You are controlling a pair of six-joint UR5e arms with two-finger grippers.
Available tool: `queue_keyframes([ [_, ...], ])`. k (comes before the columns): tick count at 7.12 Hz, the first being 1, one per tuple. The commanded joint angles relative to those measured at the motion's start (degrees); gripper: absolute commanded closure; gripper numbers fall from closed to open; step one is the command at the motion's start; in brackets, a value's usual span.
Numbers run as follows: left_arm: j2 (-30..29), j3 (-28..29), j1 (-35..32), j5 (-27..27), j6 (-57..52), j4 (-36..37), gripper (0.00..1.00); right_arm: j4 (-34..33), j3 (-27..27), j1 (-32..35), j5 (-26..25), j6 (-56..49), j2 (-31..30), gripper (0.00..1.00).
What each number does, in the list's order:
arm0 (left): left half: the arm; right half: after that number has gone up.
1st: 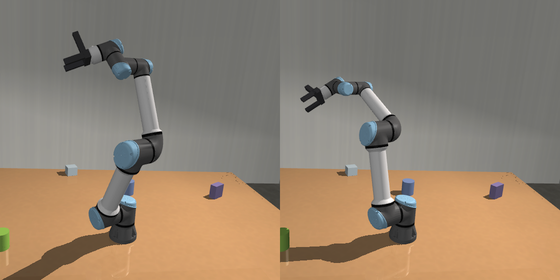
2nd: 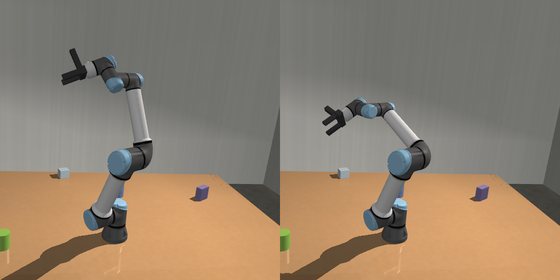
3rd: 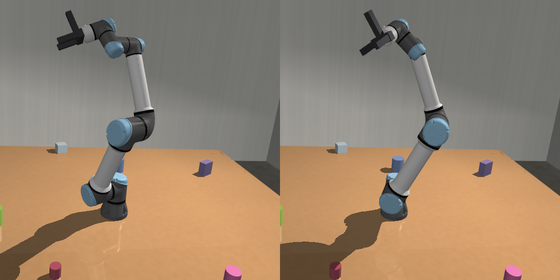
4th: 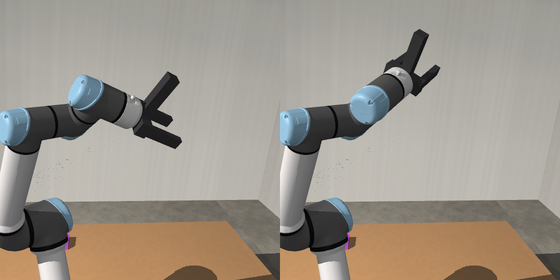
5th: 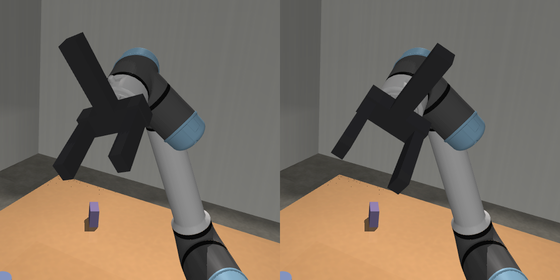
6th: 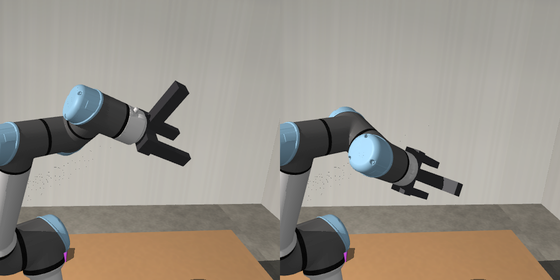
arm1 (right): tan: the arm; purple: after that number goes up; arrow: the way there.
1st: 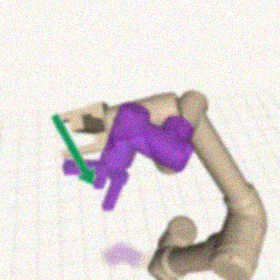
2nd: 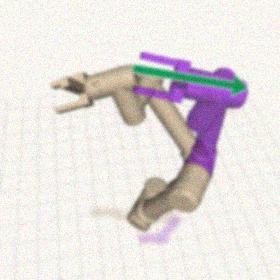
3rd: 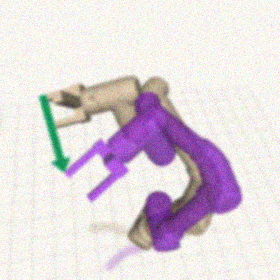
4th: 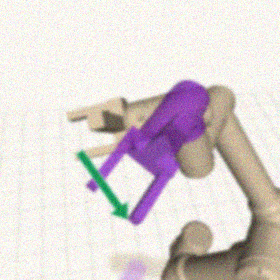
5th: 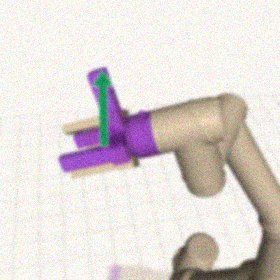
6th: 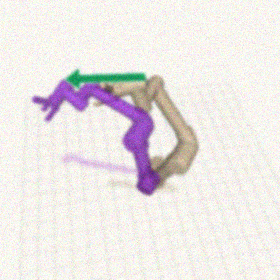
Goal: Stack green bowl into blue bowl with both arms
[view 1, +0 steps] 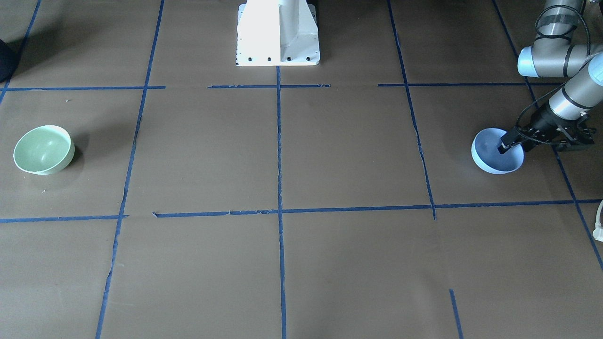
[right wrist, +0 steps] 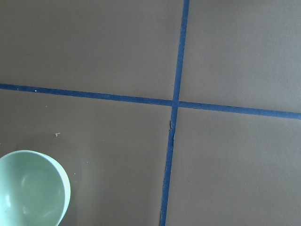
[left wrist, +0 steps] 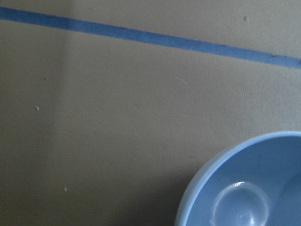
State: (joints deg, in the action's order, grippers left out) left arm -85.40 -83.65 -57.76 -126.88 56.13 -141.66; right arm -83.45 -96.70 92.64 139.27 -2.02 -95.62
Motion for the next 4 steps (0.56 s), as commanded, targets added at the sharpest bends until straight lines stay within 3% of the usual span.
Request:
queue_keyframes([
  [1, 0.6, -1.2, 0.0, -0.6, 0.1, 0.0, 0.96, 0.0, -0.2, 0.0, 0.2, 0.0, 0.0, 0.0],
  [3, 2.4, -4.9, -0.5, -6.5, 0.3, 0.4, 1.0, 0.0, -0.1, 0.0, 0.3, 0.0, -0.1, 0.0],
  [4, 2.5, -7.0, -0.6, -6.7, 2.2, 1.0, 1.0, 0.0, -0.1, 0.0, 0.3, -0.1, -0.1, 0.0],
])
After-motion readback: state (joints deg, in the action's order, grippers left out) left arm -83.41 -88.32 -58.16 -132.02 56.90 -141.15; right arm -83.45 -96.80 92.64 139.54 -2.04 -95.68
